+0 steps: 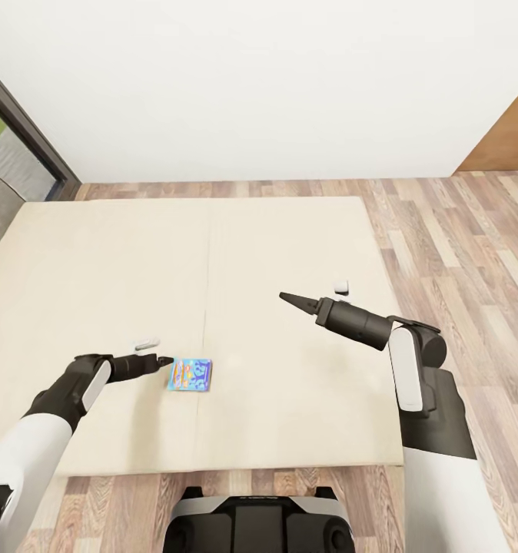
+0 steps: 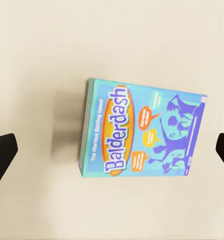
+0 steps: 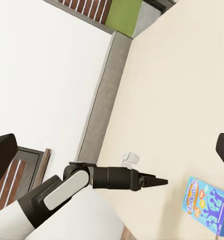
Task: Put all the toys in the child's room - the three board games (two on the bed and one on the table), the two jigsaw puzzles on the table, and the tennis ball on the table - inside the toy box on the table in the child's room.
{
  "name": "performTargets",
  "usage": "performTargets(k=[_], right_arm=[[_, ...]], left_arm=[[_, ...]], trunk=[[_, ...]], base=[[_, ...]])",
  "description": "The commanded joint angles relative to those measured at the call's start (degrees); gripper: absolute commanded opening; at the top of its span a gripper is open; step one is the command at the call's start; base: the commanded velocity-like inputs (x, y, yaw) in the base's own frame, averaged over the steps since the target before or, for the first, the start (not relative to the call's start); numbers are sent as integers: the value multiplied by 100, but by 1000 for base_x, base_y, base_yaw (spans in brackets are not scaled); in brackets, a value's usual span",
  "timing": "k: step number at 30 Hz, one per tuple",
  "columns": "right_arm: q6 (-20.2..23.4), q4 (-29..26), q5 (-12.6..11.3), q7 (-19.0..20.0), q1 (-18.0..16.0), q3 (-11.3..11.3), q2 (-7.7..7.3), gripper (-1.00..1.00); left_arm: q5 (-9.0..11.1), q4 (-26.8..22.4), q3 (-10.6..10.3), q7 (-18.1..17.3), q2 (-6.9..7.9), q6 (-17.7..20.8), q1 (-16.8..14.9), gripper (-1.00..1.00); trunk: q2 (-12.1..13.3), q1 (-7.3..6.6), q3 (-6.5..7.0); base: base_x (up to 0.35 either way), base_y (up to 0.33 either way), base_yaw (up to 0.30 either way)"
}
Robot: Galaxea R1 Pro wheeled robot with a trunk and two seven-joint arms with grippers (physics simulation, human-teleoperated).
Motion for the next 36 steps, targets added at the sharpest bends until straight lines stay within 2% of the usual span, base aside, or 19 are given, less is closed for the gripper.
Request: performTargets(k=[1, 8, 11, 20, 27, 36], right_arm=[[21, -1, 33, 43, -4, -14, 7, 100], [26, -2, 17, 44, -3, -25, 7, 100], [31, -2, 6, 44, -3, -31, -2, 100], [41, -2, -19, 45, -3, -42, -20, 100], [41, -2, -34, 45, -3, -39, -24, 100], [41, -2, -37, 45, 3, -35, -33, 100]], left_arm=[[25, -69, 12, -8, 0, 100, -3, 100], [31, -815, 23, -26, 10, 740, -7, 100], [34, -976, 26, -35, 14, 898, -7, 100], [125, -1080, 53, -106, 26, 1035, -16, 100], [179, -1088, 62, -133, 26, 1093, -234, 100], [177, -1089, 65, -136, 27, 1126, -300, 100]], trunk=[[-9, 3, -7], [-9, 3, -12], [-9, 3, -22], [-9, 3, -86], [-9, 3, -148], [-9, 3, -229]], base=[[0, 0, 0], [0, 0, 0], [0, 0, 0], [0, 0, 24], [0, 0, 61], [0, 0, 69]])
